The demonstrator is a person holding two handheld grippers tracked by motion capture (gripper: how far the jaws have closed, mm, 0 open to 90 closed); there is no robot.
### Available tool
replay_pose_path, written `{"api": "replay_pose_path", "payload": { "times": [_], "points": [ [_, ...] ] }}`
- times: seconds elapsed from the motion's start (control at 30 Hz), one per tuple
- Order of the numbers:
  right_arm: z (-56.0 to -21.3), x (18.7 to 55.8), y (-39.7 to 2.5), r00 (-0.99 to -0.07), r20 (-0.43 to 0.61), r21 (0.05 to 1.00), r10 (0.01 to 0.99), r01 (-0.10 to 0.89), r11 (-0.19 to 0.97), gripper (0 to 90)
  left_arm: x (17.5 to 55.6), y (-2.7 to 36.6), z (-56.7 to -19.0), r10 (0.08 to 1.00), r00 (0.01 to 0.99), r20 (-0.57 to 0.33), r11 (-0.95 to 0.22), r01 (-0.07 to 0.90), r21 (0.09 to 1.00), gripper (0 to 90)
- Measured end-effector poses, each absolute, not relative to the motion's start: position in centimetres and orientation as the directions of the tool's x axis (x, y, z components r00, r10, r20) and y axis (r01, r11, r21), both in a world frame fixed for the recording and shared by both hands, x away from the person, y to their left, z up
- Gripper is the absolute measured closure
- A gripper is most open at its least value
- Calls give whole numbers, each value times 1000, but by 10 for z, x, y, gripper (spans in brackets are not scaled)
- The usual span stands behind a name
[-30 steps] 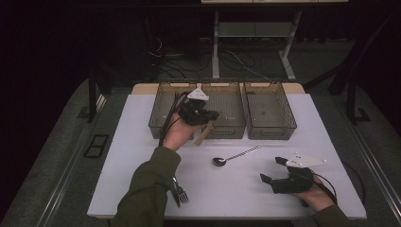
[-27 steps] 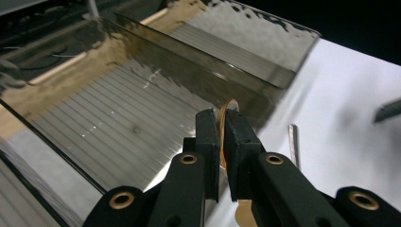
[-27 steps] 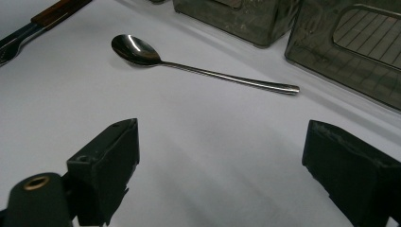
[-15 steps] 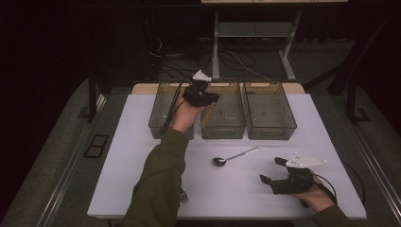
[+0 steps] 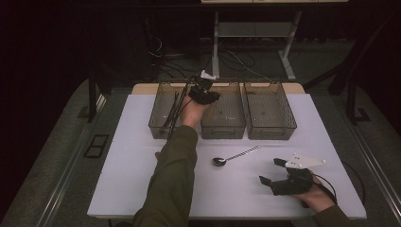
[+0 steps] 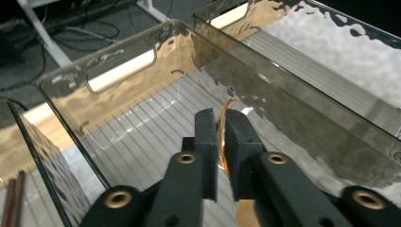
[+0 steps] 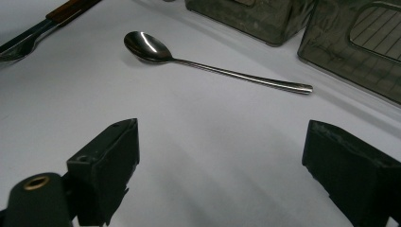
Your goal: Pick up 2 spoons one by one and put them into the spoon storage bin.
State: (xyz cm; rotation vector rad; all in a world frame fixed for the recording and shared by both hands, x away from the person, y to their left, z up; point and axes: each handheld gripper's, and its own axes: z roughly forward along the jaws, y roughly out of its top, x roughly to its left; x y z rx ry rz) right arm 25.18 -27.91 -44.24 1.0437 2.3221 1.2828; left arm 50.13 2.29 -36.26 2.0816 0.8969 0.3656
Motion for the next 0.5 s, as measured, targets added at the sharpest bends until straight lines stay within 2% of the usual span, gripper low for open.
{"api": "replay_pose_path", "payload": {
  "times": [0.23,0.33,0.4,0.5],
  "points": [
    [-442,252,-280,-699,87,824,710,451,343,119,492,25,-358,699,714,-47,-412,454,790,488],
    [-442,253,-279,-697,84,824,713,451,343,119,483,26,-355,690,721,-54,-400,443,802,437],
    [-442,252,-279,-699,84,823,711,451,346,119,478,29,-354,680,727,-95,-368,451,813,406],
    [-442,253,-279,-699,84,821,710,453,348,119,468,34,-351,661,743,-104,-363,438,822,387]
  ]
}}
